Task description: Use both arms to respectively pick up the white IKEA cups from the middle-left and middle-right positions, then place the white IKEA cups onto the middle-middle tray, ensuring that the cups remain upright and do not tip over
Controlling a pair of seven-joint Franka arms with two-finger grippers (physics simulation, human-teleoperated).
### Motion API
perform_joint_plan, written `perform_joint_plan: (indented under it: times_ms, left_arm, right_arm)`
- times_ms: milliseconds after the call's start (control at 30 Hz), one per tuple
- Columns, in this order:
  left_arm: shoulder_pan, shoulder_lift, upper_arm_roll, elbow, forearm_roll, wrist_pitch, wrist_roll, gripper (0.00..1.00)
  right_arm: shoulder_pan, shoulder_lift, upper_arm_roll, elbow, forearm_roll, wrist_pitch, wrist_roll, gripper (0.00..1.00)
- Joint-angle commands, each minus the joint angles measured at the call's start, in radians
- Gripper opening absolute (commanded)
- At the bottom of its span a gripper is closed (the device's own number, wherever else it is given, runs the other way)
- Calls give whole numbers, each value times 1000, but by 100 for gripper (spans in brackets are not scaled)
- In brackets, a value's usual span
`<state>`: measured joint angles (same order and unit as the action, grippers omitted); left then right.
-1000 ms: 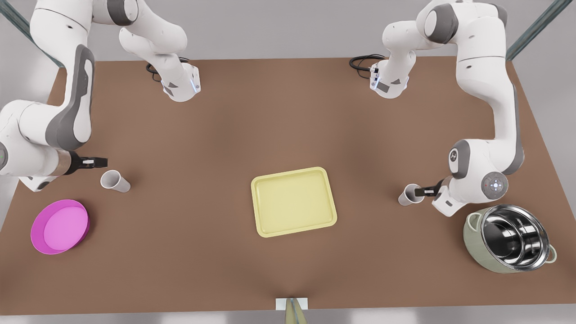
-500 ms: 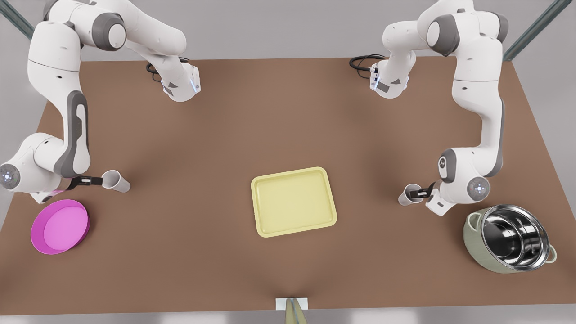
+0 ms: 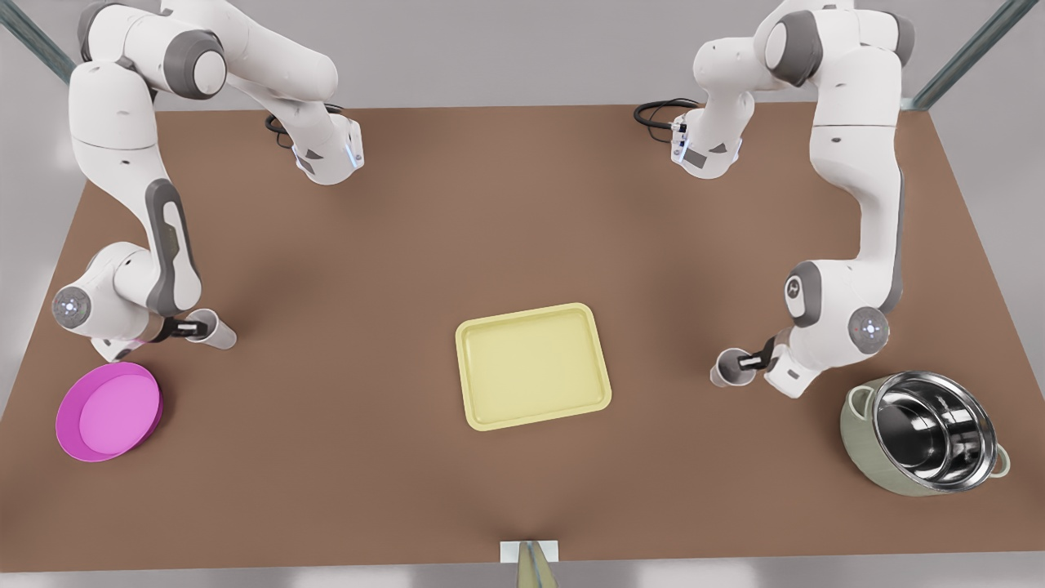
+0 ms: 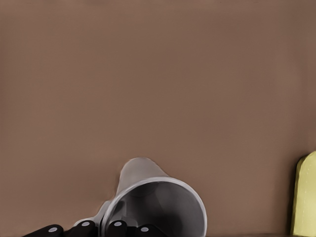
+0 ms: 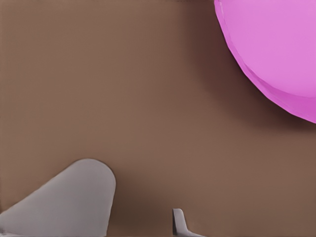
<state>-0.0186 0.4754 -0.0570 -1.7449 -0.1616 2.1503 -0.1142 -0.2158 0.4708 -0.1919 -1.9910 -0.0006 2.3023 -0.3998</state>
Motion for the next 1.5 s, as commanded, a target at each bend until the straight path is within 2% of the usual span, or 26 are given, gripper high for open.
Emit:
perform_joint_plan:
  times_ms: [0, 100, 133, 200, 233, 333, 367, 533, 600, 767, 800, 833, 900, 933, 1000, 1033, 1067, 1200, 1300, 1333, 1367, 1400, 1433, 1467]
  left_arm:
    - [-17, -1, -47, 28, -42, -7, -125, 21]
    - [-20, 14, -244, 38, -42, -6, -282, 21]
    - [-35, 23, -277, 41, -36, 25, -311, 21]
    - [-96, 40, -279, 64, -41, 51, -400, 21]
    - [-129, 75, -280, 114, -39, 51, -450, 21]
    - [-192, 138, -279, 137, -1, 177, -530, 21]
    - [-195, 157, -279, 137, 8, 184, -530, 21]
    - [-213, 198, -279, 128, 47, 209, -532, 21]
    - [-213, 212, -279, 123, 47, 207, -532, 21]
    - [-207, 221, -277, 114, 47, 206, -532, 21]
    - [-207, 221, -279, 114, 47, 206, -532, 33]
    - [-207, 221, -279, 114, 47, 206, -530, 54]
    - [-205, 220, -279, 114, 47, 206, -532, 90]
    - [-205, 220, -279, 114, 47, 207, -532, 100]
    - [-205, 220, -279, 116, 45, 207, -532, 100]
    - [-205, 218, -279, 116, 45, 207, -532, 100]
    - [-204, 218, -279, 116, 45, 207, -532, 100]
    - [-199, 192, -279, 116, 43, 191, -555, 100]
    - [-184, 128, -276, 128, 45, 80, -596, 100]
    - [-176, 95, -262, 177, 72, -53, -596, 100]
    - [-162, 101, -248, 398, 192, -399, -593, 100]
    - [-126, 108, -248, 553, 261, -642, -517, 100]
    - [-63, 104, -248, 645, 277, -782, -365, 100]
    - [-3, 103, -250, 676, 287, -825, -274, 100]
  right_arm:
    - [4, -4, 3, 6, 2, 25, -53, 41]
    - [32, -24, 5, 15, 2, -6, -50, 21]
    - [44, -27, 5, 17, 2, -7, -50, 21]
    - [62, -32, 14, 47, 2, -49, -50, 21]
    - [73, -29, 48, 113, 2, -141, -50, 21]
    - [122, -29, 258, 199, 2, -215, -47, 21]
    - [196, -27, 281, 231, 8, -215, -42, 21]
    - [487, 81, 279, 423, 251, -215, 67, 21]
    - [585, 169, 279, 543, 258, -215, 245, 21]
    - [699, 376, 279, 807, 255, -212, 433, 21]
    - [716, 391, 275, 808, 255, -199, 456, 21]
    - [727, 407, 272, 808, 255, -184, 464, 21]
    - [756, 433, 270, 808, 254, -169, 490, 21]
    - [759, 439, 269, 808, 254, -164, 490, 21]
    - [759, 440, 269, 808, 254, -162, 490, 21]
    - [759, 439, 269, 808, 254, -162, 492, 64]
    - [759, 439, 267, 807, 254, -159, 492, 100]
    - [759, 442, 267, 801, 254, -133, 490, 100]
    - [759, 436, 269, 798, 254, -135, 487, 100]
    - [759, 425, 270, 796, 255, -139, 487, 100]
    - [762, 414, 272, 796, 257, -149, 489, 100]
    - [760, 379, 273, 776, 258, -156, 489, 100]
    - [766, 309, 273, 732, 258, -184, 493, 100]
    - [757, 230, 272, 672, 258, -250, 493, 100]
